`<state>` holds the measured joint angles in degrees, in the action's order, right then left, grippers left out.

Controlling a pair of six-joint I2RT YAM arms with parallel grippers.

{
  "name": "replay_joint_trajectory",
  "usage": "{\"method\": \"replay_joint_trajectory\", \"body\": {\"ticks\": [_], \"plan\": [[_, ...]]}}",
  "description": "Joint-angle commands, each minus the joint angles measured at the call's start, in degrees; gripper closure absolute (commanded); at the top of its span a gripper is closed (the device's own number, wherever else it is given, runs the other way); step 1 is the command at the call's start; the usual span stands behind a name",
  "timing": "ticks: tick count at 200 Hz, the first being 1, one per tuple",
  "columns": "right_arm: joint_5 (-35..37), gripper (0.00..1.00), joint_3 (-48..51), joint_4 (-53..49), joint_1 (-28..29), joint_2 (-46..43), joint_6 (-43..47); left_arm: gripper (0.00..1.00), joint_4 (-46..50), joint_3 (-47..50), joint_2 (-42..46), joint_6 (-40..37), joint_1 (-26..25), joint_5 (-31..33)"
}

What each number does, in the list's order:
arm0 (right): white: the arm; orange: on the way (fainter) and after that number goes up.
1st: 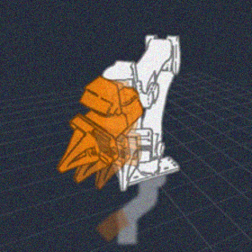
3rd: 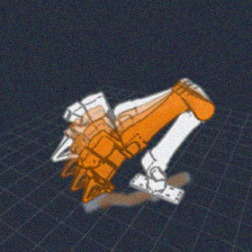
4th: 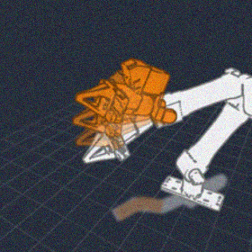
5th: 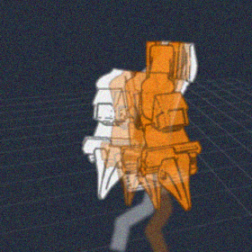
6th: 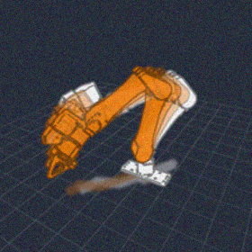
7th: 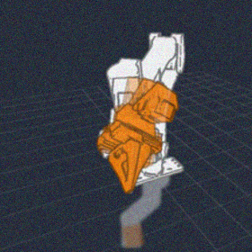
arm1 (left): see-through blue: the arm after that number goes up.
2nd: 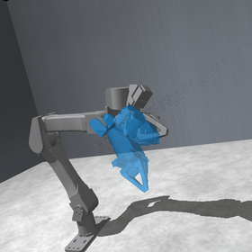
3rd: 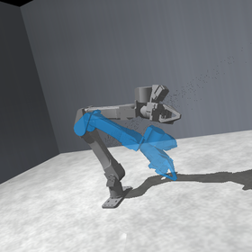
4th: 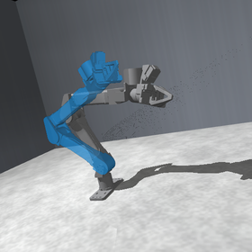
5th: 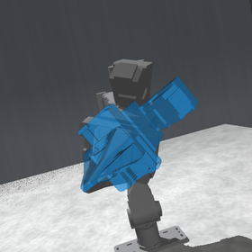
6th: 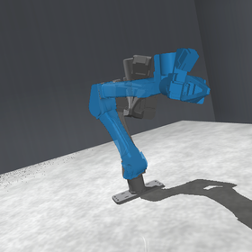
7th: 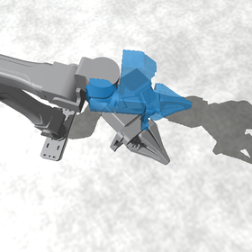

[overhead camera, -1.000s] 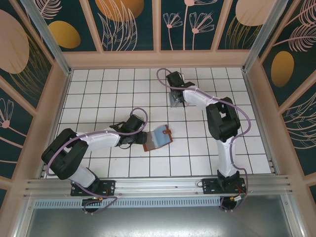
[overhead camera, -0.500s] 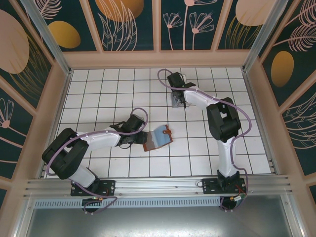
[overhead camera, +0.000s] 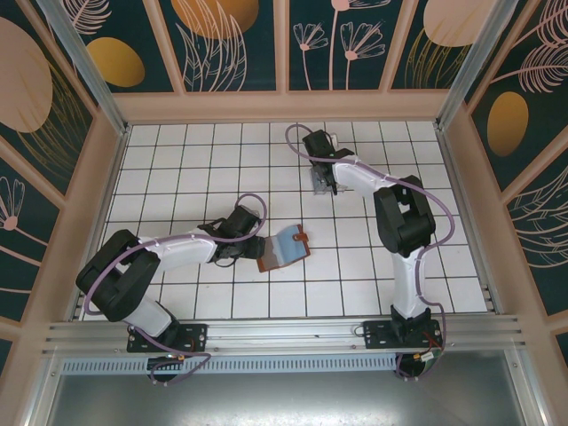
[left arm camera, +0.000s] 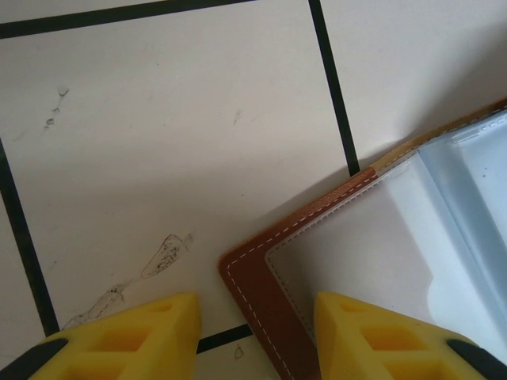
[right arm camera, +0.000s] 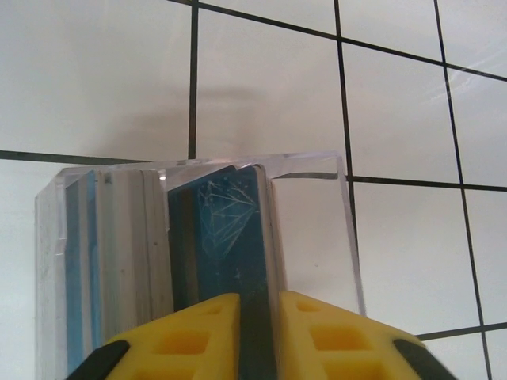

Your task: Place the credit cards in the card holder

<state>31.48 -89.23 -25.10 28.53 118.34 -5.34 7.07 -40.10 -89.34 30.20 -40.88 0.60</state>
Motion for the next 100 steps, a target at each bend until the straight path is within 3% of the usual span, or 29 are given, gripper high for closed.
{"method": "replay_joint_trajectory", "body": {"ticks": [1, 100], "plan": [[0.40, 0.87, 1.12, -1.53, -0.81, -3.37, 0.77, 0.56, -0.98, -0.40, -1.39, -0.71, 0.02, -0.43], [-2.68, 1.00, 1.29, -2.16, -1.19, -5.24, 0.22, 0.56, -1.58, 0.27, -1.32, -0.31, 0.02, -0.60]]}}
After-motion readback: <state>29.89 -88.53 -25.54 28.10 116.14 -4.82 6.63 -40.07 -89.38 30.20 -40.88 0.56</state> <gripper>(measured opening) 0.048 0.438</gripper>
